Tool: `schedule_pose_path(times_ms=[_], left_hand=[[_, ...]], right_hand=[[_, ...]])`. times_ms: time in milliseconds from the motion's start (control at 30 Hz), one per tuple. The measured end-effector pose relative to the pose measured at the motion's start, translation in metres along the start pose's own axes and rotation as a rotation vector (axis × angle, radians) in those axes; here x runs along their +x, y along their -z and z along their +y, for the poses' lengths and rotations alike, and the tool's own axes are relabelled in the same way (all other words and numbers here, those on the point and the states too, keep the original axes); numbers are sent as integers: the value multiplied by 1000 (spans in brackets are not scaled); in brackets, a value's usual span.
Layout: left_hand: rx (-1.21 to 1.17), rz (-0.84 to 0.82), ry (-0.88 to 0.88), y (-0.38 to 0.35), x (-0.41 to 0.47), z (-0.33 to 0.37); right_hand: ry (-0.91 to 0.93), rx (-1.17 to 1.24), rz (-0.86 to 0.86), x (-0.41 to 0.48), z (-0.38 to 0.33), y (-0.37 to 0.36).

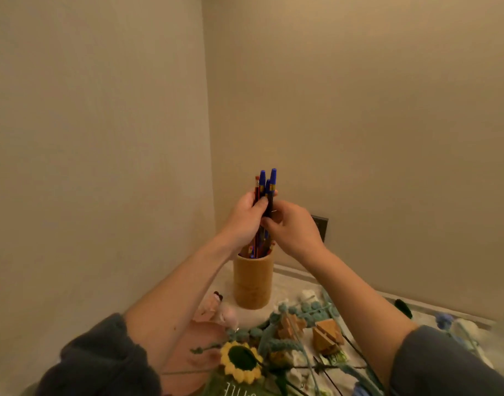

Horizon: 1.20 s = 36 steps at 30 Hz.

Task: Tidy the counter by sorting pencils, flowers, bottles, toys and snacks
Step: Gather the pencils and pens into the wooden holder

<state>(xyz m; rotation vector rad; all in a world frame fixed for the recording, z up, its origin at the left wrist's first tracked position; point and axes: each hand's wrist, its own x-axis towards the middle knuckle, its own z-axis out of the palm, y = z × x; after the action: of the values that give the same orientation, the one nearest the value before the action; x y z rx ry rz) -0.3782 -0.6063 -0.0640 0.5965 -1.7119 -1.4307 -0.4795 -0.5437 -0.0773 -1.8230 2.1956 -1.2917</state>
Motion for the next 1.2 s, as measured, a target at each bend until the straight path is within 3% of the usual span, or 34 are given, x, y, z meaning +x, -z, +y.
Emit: schedule_pose_path(times_ms=[267, 533, 800, 1000, 1200], left_hand=[[53, -59, -20, 29, 39, -42], [75, -44, 100, 38, 36, -97], [58, 26, 13, 40, 25, -87], [116, 4, -40, 39, 14, -68], [127, -123, -121, 38, 6, -62]], right_hand=[[-22, 12, 30, 39, 23, -46], [-145, -150, -232, 38, 50, -82], [-110, -88, -250, 32, 39, -63], [-188, -112, -66, 25, 34, -52], [-195, -198, -185, 30, 26, -55]])
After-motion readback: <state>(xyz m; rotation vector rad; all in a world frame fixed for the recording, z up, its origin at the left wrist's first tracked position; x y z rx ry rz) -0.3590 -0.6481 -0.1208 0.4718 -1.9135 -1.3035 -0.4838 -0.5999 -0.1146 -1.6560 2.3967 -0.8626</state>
